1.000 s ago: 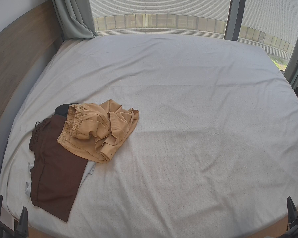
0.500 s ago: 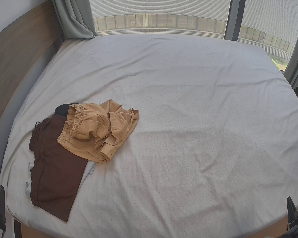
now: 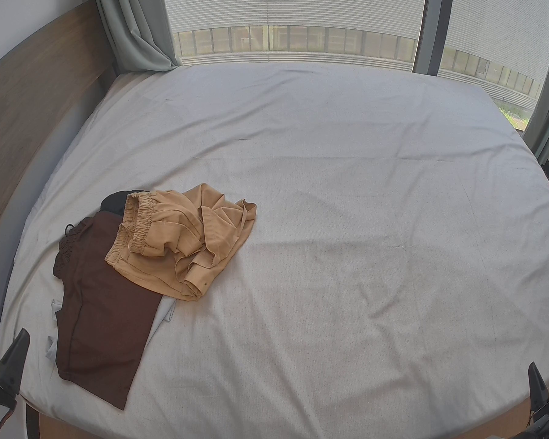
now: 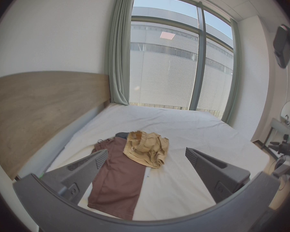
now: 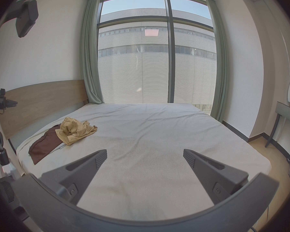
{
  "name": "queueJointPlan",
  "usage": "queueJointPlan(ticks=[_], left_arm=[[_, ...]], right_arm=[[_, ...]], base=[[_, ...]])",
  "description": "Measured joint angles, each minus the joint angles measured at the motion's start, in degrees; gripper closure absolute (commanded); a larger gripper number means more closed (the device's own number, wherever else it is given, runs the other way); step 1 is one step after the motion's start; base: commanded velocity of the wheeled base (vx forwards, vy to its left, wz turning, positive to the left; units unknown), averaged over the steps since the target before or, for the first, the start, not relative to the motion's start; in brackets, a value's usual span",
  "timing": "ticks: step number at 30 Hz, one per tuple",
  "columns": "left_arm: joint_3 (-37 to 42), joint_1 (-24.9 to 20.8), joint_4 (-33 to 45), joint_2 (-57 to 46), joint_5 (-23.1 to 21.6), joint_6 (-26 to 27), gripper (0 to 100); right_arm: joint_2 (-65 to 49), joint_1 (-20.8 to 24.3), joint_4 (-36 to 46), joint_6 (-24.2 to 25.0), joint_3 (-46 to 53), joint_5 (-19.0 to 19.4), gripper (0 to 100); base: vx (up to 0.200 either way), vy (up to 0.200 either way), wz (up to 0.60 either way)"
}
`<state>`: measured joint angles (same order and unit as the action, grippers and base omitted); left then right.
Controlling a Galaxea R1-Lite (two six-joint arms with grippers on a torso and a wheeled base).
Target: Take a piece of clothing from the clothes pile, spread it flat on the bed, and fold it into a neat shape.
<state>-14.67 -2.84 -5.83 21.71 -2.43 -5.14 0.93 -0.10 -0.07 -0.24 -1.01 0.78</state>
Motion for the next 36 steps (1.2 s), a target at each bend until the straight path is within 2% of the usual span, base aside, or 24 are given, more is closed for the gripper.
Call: queueJointPlan(ticks=[11,16,21,30,36], left_arm=[[-3.3,-3.17,-0.66,10.97,-2.94,-6.9,0],[-4.62,-3.35,-3.78,16.41,-3.95,-8.67,0],[-5.47,-3.33,-8.23,21.88,-7.05,-10.35,0],[-7.27,-1.69,-11.85,30.77,-12.63,-10.78,0],[-8.87,2.46,-17.13,37.3,-17.87,-10.58,0]], right_arm=[[0.0,0.07,0.0,0.0,0.0,-0.02,0],[0.0,0.1,-0.02,0.0,0.0,-0.02,0],[0.0,0.1,-0.02,0.0,0.0,0.0,0],[0.0,0.1,-0.04,0.02,0.0,-0.02,0],[0.0,0.1,-0.04,0.02,0.0,0.0,0]], base=[[0.0,0.0,0.0],[0.0,0.0,0.0],[0.0,0.0,0.0],[0.0,0.0,0.0],[0.0,0.0,0.0]])
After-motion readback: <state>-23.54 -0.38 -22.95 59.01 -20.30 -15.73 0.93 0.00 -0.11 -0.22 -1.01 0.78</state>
